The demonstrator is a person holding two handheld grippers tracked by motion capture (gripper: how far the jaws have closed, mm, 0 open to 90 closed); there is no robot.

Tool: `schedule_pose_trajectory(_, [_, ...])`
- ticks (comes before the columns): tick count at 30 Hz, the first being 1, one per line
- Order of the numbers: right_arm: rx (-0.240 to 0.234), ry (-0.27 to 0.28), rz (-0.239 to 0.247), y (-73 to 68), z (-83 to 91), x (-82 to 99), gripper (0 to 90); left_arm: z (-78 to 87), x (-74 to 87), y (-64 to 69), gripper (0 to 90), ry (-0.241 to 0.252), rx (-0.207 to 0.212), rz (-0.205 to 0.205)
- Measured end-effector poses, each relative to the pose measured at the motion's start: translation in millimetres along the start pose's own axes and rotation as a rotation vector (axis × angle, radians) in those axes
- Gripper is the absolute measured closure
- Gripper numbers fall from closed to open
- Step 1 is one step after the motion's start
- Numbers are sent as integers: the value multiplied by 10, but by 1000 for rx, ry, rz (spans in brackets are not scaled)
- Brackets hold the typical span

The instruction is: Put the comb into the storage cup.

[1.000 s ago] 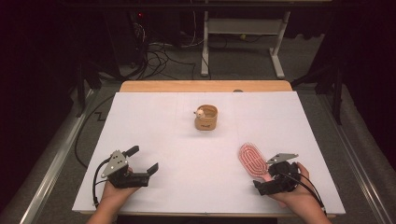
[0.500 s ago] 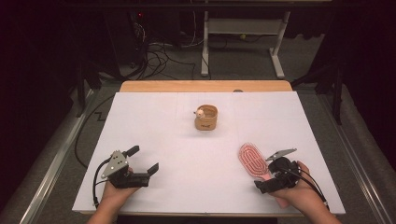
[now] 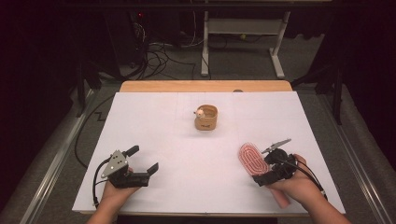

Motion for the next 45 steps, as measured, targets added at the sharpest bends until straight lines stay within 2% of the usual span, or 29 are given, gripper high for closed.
schedule_pose_trajectory(11, [3, -31, 21, -69, -82, -176, 24, -4, 10, -7, 0, -7, -5, -6])
schedule_pose_trajectory(24, [23, -98, 51, -128, -185, -366, 52, -1, 7, 8, 0, -6, -3, -11])
schedule_pose_trajectory(33, [41, -136, 47, -150, -262, -413, 70, 5, 2, -3, 0, 0, -7, -14])
schedule_pose_trajectory(34, [45, -136, 63, -140, -274, -424, 73, 7, 2, -2, 0, -1, -6, -14])
schedule_pose_trajectory(35, [47, -147, 48, -150, -275, -421, 79, 6, 2, -4, 0, -1, -7, -12])
schedule_pose_trajectory(45, [71, -171, 47, -143, -299, -473, 134, 10, 2, -15, 0, 1, -10, -10])
Point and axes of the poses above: each handheld gripper's, and its own axes: z roughly backward along the jaws, x roughly out of its underside, y roughly to its right, the point moved 9 cm from there along -z, roughly forward along the jaws, and after that the axes turned 14 degrees about -z, right-handed, at the moved point
